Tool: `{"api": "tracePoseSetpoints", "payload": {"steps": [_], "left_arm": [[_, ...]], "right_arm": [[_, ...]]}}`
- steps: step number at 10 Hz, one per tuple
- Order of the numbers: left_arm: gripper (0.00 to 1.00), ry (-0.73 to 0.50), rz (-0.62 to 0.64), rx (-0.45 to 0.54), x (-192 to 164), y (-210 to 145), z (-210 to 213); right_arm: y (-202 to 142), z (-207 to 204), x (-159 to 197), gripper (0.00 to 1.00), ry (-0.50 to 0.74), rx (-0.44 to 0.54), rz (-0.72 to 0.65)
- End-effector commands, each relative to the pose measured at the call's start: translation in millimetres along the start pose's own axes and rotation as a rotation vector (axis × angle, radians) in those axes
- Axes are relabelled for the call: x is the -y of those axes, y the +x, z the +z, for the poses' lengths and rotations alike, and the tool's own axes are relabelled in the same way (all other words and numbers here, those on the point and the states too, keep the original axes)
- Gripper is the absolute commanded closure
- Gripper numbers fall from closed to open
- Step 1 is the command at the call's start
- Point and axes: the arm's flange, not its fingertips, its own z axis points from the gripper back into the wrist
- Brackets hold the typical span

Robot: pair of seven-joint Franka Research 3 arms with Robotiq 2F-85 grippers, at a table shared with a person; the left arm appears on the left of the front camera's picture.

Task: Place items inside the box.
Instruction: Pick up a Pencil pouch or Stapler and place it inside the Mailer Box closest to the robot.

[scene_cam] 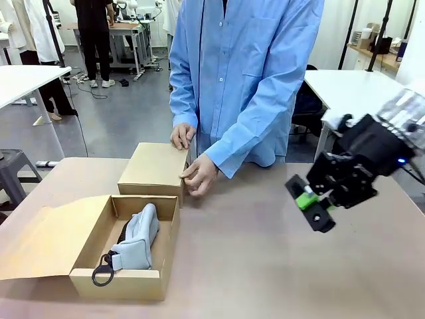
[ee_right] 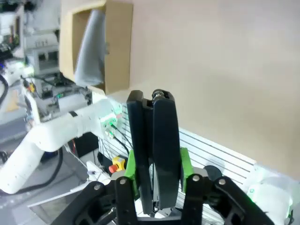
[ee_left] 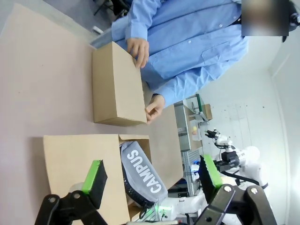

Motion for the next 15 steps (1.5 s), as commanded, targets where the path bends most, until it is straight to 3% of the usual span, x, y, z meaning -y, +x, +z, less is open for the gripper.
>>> {"api": "tracePoseSetpoints", "payload": {"steps": [1, 5, 8, 10, 15], "left_arm": [[0.0, -0.019, -0.016, 0.01, 0.8, 0.5, -0.8], [0.0, -0.019, -0.016, 0.01, 0.8, 0.5, -0.8], [0.0, -0.019, -0.016, 0.01, 0.8, 0.5, -0.8], [0.0, -0.019, -0.016, 0.01, 0.8, 0.5, -0.8], [0.0, -0.019, -0.016, 0.01, 0.8, 0.5, -0.8]], "right_arm": [[-18.6, -10.2, -0.3, 0.59, -0.082, 0.02, -0.102], [18.3, -27.7, -32.6, 0.59, -0.112, -0.059, -0.038], [64.9, -72.6, -114.2, 0.59, -0.253, -0.067, 0.02], [91.4, -118.8, -160.1, 0.59, -0.261, -0.124, 0.085], [89.8, -214.2, -227.8, 0.59, -0.377, -0.267, 0.208]]}}
